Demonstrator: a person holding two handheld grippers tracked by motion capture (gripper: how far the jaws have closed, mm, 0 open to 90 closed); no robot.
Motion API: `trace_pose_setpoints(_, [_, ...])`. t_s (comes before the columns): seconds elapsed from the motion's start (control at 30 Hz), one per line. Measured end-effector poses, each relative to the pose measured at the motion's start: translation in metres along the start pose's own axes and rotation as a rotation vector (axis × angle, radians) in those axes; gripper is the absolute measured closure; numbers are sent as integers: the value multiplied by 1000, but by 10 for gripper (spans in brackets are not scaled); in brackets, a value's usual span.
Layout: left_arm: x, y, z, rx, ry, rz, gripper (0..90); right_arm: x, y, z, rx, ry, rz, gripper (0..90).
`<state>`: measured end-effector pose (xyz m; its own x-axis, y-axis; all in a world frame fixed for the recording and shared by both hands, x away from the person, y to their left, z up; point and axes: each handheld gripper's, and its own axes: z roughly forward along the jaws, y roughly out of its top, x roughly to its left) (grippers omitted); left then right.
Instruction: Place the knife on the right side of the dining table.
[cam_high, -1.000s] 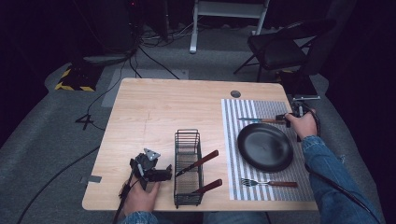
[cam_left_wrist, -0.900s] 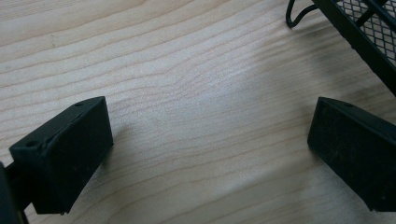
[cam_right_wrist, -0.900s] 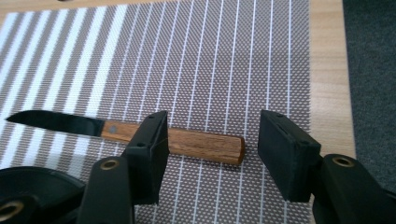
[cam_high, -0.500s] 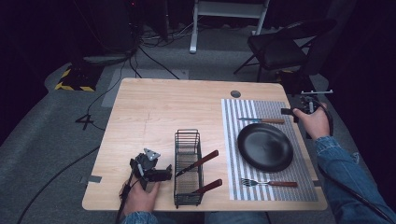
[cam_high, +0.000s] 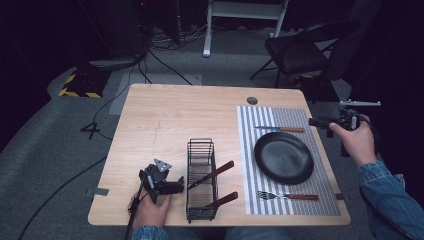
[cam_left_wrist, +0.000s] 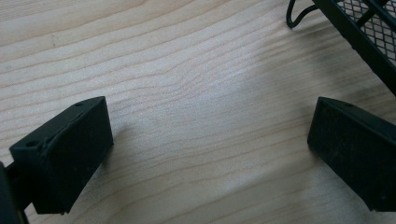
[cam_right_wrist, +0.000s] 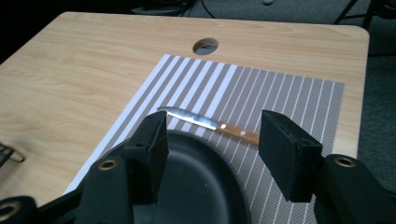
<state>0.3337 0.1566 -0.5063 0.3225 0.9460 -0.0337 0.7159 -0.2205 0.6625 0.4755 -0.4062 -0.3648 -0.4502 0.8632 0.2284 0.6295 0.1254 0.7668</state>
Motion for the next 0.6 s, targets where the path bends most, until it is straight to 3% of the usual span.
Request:
trace_pose_setpoints(0.37, [0, 1, 0, 1, 1, 2, 2, 14, -29, -34, -11, 60, -31, 418])
trace_pose_setpoints(0.6, [0, 1, 0, 1, 2, 2, 2, 16, -46, -51, 5, 43, -61, 414])
